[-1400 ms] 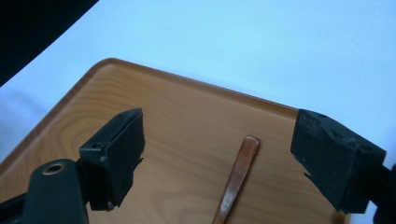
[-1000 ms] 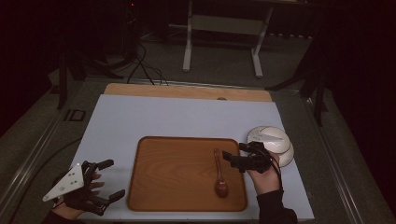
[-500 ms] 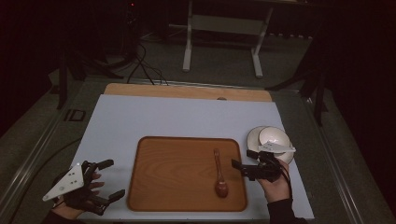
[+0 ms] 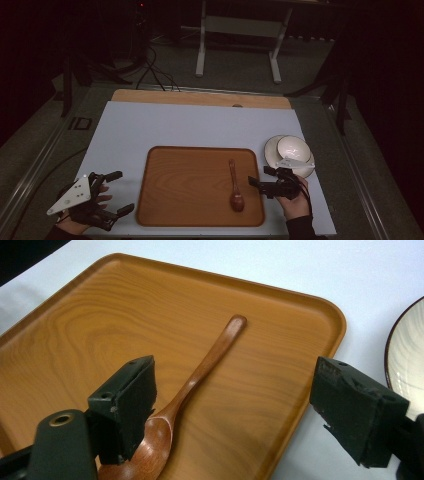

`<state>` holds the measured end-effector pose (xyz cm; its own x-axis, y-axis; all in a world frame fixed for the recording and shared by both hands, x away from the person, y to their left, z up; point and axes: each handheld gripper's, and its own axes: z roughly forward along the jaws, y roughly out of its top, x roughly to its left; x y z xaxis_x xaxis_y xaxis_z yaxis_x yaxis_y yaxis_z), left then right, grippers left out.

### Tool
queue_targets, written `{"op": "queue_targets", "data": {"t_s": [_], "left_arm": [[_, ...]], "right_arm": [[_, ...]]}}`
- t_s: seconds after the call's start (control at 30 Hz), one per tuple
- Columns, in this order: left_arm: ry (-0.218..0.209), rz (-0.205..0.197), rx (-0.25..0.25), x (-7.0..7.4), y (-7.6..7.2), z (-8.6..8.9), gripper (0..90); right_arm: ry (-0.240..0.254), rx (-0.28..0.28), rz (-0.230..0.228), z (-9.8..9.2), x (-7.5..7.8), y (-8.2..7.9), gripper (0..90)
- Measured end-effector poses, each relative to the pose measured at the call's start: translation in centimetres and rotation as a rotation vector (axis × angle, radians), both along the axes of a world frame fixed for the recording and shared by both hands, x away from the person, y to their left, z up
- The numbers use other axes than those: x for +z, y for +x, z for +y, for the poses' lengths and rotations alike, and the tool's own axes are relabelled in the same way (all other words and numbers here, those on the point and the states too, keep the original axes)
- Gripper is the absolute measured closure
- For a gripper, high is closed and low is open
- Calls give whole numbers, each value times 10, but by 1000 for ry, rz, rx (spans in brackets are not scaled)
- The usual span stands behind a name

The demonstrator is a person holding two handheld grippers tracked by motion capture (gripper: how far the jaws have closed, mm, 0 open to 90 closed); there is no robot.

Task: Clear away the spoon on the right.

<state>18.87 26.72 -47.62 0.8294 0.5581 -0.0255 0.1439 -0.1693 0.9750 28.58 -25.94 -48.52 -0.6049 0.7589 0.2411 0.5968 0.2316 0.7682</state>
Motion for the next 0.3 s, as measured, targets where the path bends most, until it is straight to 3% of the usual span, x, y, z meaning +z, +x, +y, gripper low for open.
{"op": "queue_targets", "data": {"t_s": [0.3], "left_arm": [[0, 0, -3, 0, 0, 0, 1]], "right_arm": [[-9, 1, 8, 0, -3, 1, 186]]}}
